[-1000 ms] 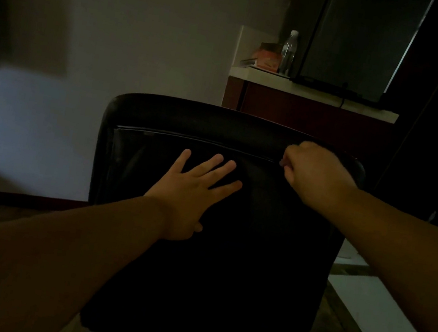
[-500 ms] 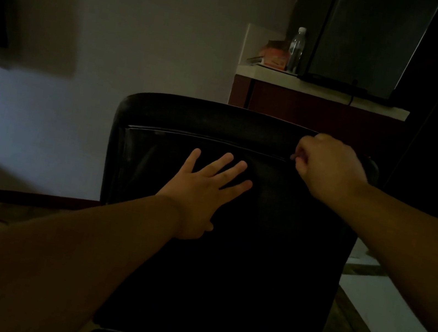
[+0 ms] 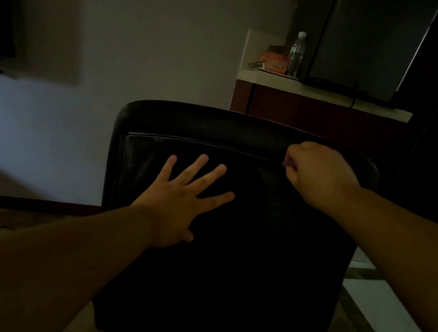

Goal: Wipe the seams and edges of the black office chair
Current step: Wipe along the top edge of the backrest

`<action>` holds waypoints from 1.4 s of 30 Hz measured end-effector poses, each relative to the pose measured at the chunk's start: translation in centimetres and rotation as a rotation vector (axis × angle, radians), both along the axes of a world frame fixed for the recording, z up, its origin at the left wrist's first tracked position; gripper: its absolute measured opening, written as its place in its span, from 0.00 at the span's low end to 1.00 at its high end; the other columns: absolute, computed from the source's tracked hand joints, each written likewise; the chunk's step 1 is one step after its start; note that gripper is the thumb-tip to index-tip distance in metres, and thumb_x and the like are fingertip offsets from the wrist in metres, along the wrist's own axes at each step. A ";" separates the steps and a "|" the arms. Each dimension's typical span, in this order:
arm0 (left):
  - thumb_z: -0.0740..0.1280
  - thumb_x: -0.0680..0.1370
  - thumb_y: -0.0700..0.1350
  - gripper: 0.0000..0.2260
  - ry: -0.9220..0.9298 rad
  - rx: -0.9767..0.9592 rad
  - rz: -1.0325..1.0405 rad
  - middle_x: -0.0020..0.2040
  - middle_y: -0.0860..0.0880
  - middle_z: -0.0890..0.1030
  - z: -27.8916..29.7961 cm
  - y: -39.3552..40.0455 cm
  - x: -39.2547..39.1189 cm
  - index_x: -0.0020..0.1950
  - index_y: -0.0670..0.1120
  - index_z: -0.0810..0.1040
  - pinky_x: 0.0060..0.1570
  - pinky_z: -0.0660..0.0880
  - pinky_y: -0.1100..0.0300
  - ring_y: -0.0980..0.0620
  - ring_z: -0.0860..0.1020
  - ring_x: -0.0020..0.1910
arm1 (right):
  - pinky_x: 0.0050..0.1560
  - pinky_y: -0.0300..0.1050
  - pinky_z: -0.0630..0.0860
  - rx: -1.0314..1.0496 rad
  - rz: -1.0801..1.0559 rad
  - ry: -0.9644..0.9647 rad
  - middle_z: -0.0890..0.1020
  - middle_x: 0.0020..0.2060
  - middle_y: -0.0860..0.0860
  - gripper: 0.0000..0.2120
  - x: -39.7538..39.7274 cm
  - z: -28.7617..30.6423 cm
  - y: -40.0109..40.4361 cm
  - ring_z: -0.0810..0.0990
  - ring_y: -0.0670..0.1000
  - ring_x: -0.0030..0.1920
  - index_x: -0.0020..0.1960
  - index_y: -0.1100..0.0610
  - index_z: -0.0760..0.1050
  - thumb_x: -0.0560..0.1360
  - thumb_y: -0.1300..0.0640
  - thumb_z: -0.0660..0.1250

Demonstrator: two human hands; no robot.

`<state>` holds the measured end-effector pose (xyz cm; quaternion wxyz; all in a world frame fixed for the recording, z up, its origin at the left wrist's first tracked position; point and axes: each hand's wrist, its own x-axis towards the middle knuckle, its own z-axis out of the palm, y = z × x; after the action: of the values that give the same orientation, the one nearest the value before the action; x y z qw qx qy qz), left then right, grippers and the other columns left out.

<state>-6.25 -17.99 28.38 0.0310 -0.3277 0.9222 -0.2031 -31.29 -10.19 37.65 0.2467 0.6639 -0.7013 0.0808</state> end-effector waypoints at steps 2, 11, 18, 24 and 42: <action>0.69 0.75 0.65 0.52 -0.014 0.000 0.009 0.73 0.51 0.19 0.0 0.1 0.0 0.74 0.65 0.25 0.72 0.35 0.28 0.40 0.21 0.72 | 0.45 0.45 0.73 -0.044 0.001 -0.009 0.76 0.48 0.51 0.06 0.1 0.0 -0.1 0.76 0.51 0.46 0.53 0.54 0.76 0.79 0.53 0.63; 0.72 0.74 0.63 0.54 -0.039 0.024 0.006 0.73 0.51 0.19 0.1 -0.1 -0.4 0.75 0.65 0.26 0.71 0.35 0.27 0.40 0.20 0.71 | 0.45 0.43 0.73 -0.053 -0.013 -0.097 0.75 0.48 0.50 0.04 0.2 -0.4 -0.6 0.75 0.49 0.46 0.52 0.54 0.76 0.79 0.56 0.64; 0.72 0.74 0.63 0.54 -0.038 0.008 0.011 0.74 0.50 0.20 -0.1 -0.1 -0.5 0.75 0.65 0.26 0.70 0.35 0.27 0.39 0.21 0.71 | 0.47 0.45 0.75 -0.022 -0.025 -0.110 0.74 0.49 0.51 0.06 1.0 -0.6 -0.5 0.75 0.49 0.47 0.55 0.54 0.75 0.79 0.55 0.63; 0.72 0.74 0.63 0.54 -0.018 -0.009 -0.009 0.74 0.49 0.19 -0.4 -0.1 -0.3 0.76 0.64 0.26 0.70 0.35 0.26 0.39 0.21 0.72 | 0.48 0.44 0.73 -0.002 -0.025 -0.065 0.76 0.50 0.52 0.07 1.1 0.1 -0.8 0.76 0.51 0.49 0.56 0.55 0.76 0.79 0.55 0.64; 0.71 0.75 0.63 0.53 -0.023 -0.012 -0.025 0.75 0.49 0.21 -0.5 -0.4 -0.3 0.76 0.64 0.27 0.72 0.37 0.25 0.38 0.23 0.74 | 0.46 0.43 0.70 -0.021 0.033 -0.088 0.76 0.50 0.52 0.06 1.6 0.5 -1.6 0.75 0.49 0.48 0.55 0.55 0.77 0.78 0.57 0.66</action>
<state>-6.51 -18.37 27.92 0.0373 -0.3139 0.9245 -0.2128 -29.73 -11.82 38.19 0.2211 0.6684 -0.6997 0.1212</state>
